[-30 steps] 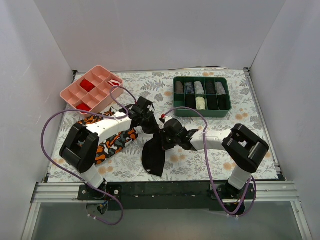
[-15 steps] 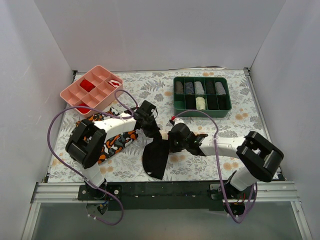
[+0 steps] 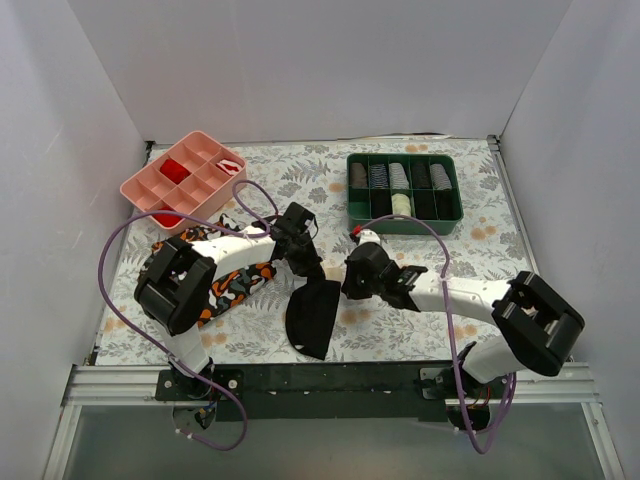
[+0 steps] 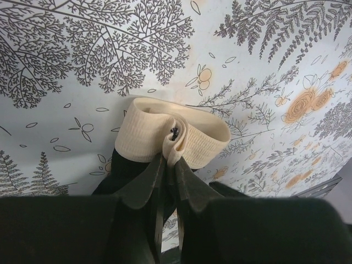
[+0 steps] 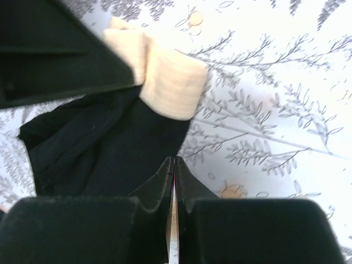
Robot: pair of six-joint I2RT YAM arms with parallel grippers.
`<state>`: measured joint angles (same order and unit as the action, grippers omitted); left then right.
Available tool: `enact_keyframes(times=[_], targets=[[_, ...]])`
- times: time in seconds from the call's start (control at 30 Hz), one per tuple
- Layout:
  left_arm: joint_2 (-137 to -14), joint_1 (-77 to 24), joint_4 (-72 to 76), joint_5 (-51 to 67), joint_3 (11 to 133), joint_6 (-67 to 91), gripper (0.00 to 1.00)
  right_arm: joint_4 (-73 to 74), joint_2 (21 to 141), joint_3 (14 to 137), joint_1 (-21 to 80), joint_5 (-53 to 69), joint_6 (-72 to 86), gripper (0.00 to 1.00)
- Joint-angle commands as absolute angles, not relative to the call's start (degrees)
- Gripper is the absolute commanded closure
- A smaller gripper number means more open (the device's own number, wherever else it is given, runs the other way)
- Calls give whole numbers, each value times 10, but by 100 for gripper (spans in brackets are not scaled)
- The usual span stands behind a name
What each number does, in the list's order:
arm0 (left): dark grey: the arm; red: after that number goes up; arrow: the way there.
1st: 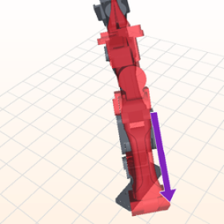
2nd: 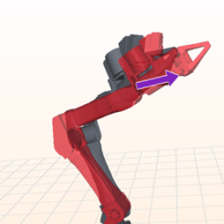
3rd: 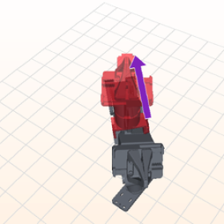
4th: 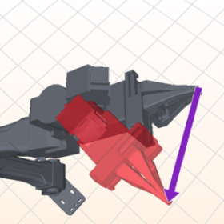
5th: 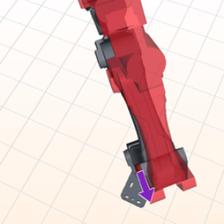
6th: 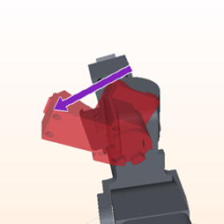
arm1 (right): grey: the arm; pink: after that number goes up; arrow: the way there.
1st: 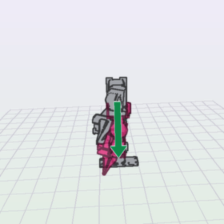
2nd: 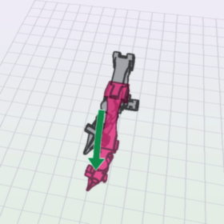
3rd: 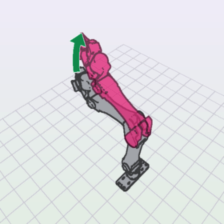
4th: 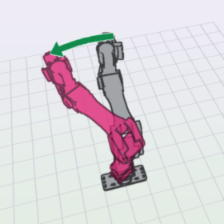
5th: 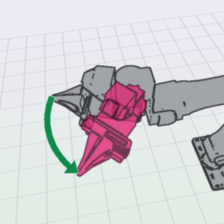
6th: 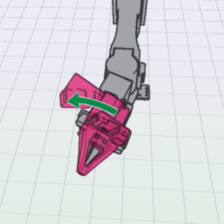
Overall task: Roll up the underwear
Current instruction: Fold the underwear at the center of the board.
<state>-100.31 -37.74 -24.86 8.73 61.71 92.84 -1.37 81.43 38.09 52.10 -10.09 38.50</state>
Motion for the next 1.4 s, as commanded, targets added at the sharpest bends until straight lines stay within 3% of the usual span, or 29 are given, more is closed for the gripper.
enact_keyframes(times=[0.0, 0.83, 1.2, 1.37], targets=[[-1005, -383, -263, 69, 630, 919, 94, -34, 845, 424, 484, -79, 355, 92], [-1004, -384, -281, 67, 655, 905, 94, -45, 978, 483, 425, 27, 336, 95], [-1016, -401, -345, 69, 723, 890, 92, -51, 977, 452, 425, 19, 374, 95], [-1013, -407, -386, 14, 720, 890, 92, -58, 951, 442, 425, 8, 377, 95]])
